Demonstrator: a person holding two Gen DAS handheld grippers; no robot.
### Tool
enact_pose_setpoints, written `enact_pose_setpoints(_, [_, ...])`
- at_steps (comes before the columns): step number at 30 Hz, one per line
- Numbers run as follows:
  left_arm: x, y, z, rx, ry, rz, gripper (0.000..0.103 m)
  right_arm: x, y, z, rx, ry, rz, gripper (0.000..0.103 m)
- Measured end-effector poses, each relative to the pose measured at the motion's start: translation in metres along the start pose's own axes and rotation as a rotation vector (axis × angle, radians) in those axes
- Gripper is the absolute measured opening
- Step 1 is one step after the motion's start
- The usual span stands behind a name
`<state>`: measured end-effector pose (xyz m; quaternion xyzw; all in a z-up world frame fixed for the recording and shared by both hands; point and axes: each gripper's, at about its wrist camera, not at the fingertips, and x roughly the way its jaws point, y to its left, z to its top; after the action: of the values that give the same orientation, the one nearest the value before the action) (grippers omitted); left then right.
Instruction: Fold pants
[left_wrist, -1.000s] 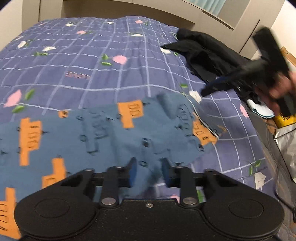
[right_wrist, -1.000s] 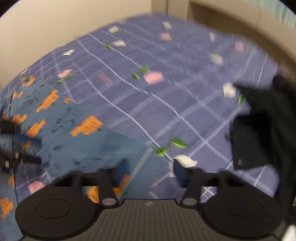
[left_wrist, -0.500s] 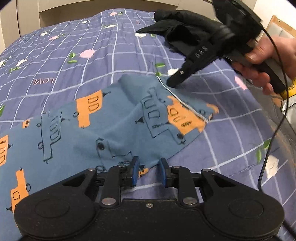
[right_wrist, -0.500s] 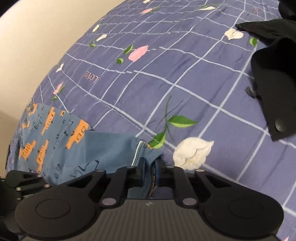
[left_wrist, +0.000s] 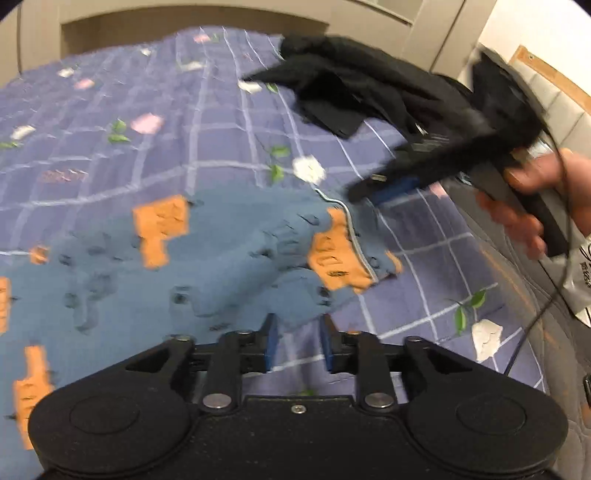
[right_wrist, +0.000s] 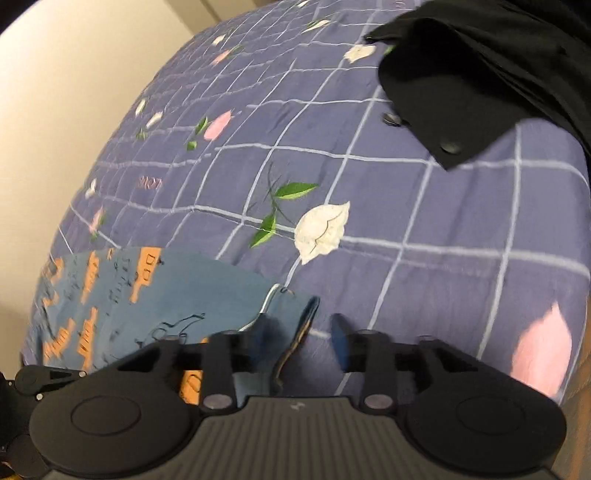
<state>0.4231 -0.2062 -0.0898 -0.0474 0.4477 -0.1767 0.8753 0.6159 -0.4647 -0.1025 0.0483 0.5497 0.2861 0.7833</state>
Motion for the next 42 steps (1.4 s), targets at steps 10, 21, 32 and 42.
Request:
enact_pose_setpoints(10, [-0.021, 0.048, -0.012, -0.077, 0.016, 0.056, 0.043, 0.004, 0.016, -0.06, 0.051, 0.039, 0.128, 0.016])
enact_pose_setpoints(21, [-0.08, 0.112, -0.026, -0.126, -0.026, 0.128, 0.057, -0.04, 0.024, -0.063, 0.071, 0.046, 0.001, 0.061])
enact_pose_setpoints(32, [-0.173, 0.369, -0.023, -0.043, 0.055, 0.344, 0.057, 0.058, 0.237, 0.037, -0.529, 0.082, 0.054, 0.087])
enact_pose_setpoints(42, [-0.131, 0.422, -0.034, 0.134, 0.223, 0.185, 0.034, 0.178, 0.288, 0.068, -0.729, 0.264, 0.068, 0.056])
